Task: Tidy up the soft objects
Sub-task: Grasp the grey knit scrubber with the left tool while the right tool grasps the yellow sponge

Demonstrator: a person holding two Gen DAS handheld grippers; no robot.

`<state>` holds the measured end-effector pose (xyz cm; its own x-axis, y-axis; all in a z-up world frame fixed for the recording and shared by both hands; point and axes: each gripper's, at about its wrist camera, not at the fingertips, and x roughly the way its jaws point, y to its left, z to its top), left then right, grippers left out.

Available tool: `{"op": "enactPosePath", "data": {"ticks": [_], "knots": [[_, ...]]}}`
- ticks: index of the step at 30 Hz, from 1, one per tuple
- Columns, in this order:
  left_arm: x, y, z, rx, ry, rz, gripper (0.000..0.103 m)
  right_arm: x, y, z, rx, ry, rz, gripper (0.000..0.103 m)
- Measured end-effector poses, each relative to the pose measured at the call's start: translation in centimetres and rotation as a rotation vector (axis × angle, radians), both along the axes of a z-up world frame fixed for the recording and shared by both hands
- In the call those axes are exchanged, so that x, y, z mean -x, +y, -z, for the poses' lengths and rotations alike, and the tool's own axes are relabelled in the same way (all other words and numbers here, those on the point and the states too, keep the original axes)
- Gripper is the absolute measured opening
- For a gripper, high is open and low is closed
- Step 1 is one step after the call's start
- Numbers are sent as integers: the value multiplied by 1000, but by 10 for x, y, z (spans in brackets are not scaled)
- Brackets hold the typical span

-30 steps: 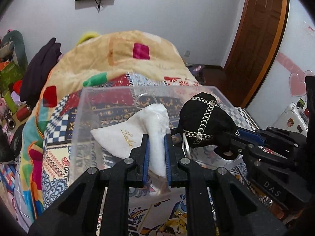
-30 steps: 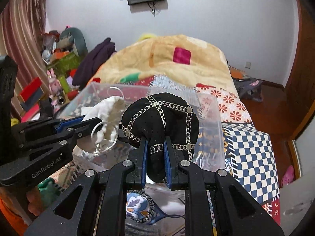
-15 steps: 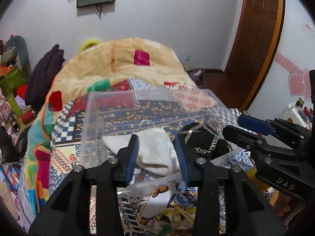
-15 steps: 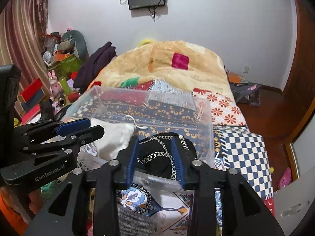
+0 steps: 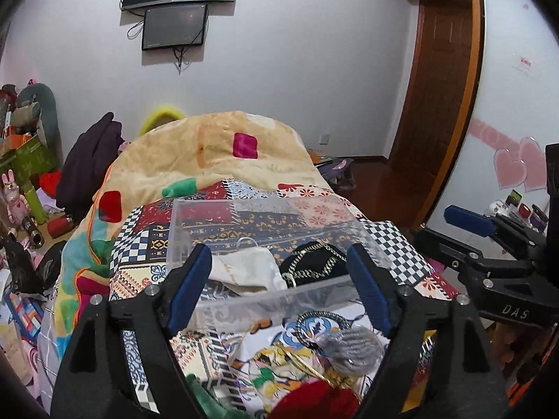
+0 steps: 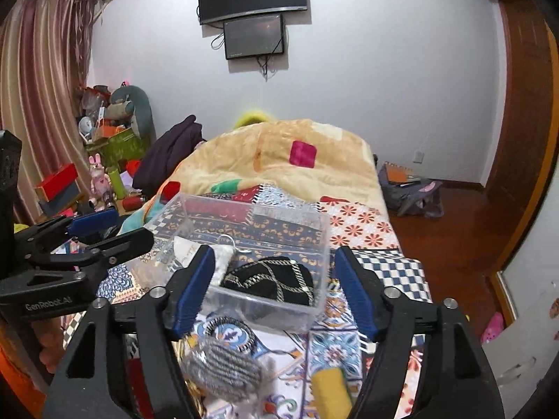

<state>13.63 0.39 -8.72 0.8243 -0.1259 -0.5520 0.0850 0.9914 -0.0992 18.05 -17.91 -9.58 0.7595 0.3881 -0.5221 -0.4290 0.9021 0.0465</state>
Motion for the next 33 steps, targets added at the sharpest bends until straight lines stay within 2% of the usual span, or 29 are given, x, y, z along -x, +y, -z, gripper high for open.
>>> {"op": "enactPosePath", "data": {"ticks": [5, 12, 17, 21, 26, 27, 28, 29, 30, 32, 33], "knots": [[8, -14, 17, -11, 31, 14, 85, 8, -14, 16, 40, 23, 33, 71], [10, -32, 62, 11, 144, 48, 85, 7, -34, 59, 72, 135, 70, 71], [10, -45, 82, 12, 183, 72, 82, 6, -47, 85, 82, 206, 97, 71], [10, -53, 94, 11, 212, 98, 68, 8, -58, 100, 78, 256, 105, 71], [10, -58, 103, 15, 231, 122, 48, 5, -59, 112, 66, 316, 79, 48], [10, -59, 104, 17, 231, 129, 42, 5, -57, 114, 69, 323, 70, 46], [11, -59, 105, 19, 231, 135, 34, 5, -56, 115, 72, 329, 59, 39], [11, -59, 105, 22, 234, 141, 32, 5, -55, 116, 73, 333, 51, 32], [11, -59, 105, 22, 233, 143, 31, 5, -53, 116, 75, 333, 46, 28], [14, -58, 105, 20, 225, 149, 26, 9, -52, 115, 76, 322, 43, 27], [15, -57, 105, 20, 223, 151, 19, 11, -52, 113, 72, 314, 42, 27]]}}
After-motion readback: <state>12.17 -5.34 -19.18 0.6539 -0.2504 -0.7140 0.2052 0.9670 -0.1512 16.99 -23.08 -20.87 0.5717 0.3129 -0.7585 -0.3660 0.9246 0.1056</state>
